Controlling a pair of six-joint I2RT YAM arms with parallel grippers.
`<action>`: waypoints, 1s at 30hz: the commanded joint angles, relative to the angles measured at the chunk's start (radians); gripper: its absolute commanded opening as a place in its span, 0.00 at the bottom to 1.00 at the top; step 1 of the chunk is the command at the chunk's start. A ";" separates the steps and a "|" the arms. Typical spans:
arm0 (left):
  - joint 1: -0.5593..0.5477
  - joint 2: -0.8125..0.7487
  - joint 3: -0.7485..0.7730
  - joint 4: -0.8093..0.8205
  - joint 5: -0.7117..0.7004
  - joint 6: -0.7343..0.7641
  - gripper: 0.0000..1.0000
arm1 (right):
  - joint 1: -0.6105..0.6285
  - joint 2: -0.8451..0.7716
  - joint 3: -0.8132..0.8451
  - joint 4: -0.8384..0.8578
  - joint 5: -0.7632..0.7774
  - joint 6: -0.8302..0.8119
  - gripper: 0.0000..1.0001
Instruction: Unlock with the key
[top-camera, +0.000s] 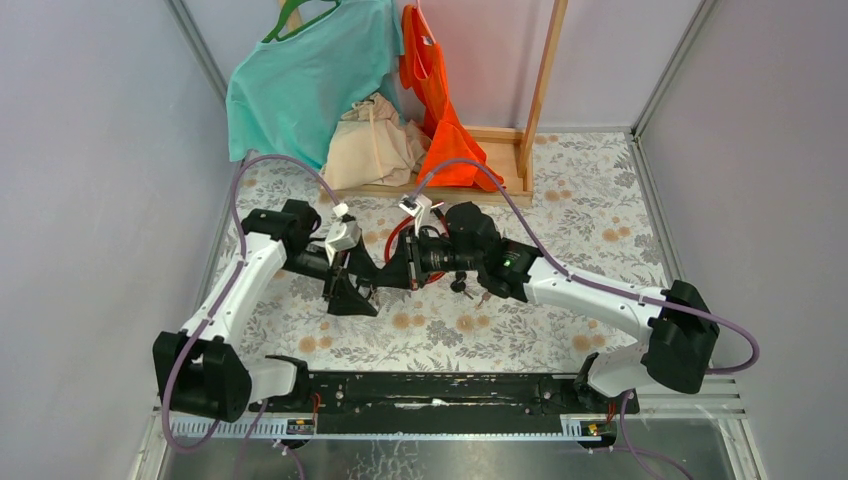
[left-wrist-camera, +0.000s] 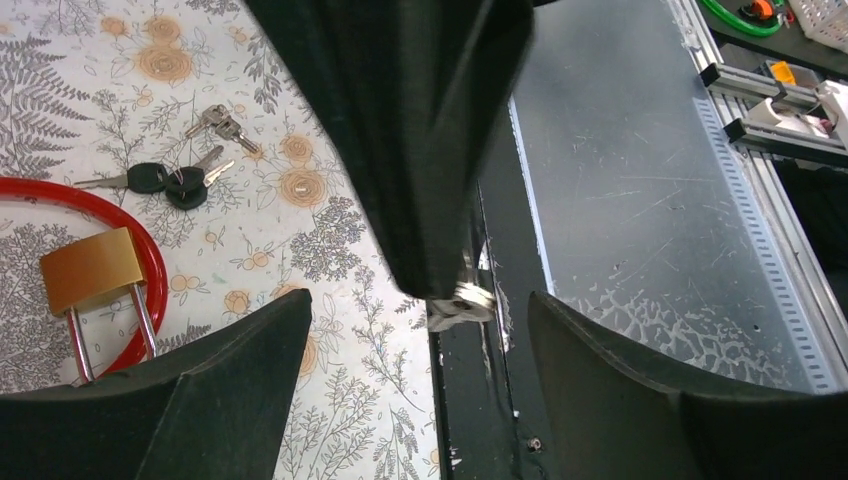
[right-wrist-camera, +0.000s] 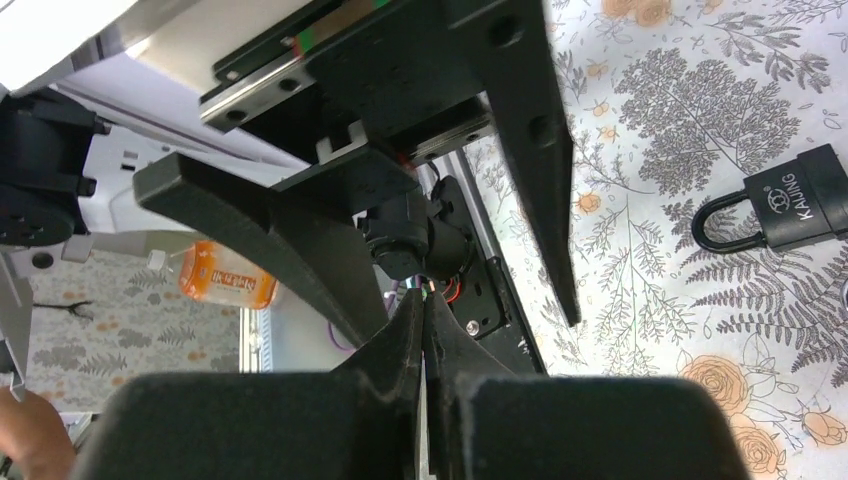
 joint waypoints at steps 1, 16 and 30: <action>-0.012 -0.060 -0.022 -0.046 0.044 0.074 0.81 | 0.007 -0.053 -0.009 0.074 0.058 0.023 0.00; -0.011 -0.156 -0.073 -0.042 0.092 0.145 0.77 | 0.006 -0.098 -0.069 0.126 0.126 0.055 0.00; -0.015 -0.374 -0.132 0.457 -0.259 -0.682 1.00 | 0.005 -0.076 -0.044 0.103 0.174 0.074 0.00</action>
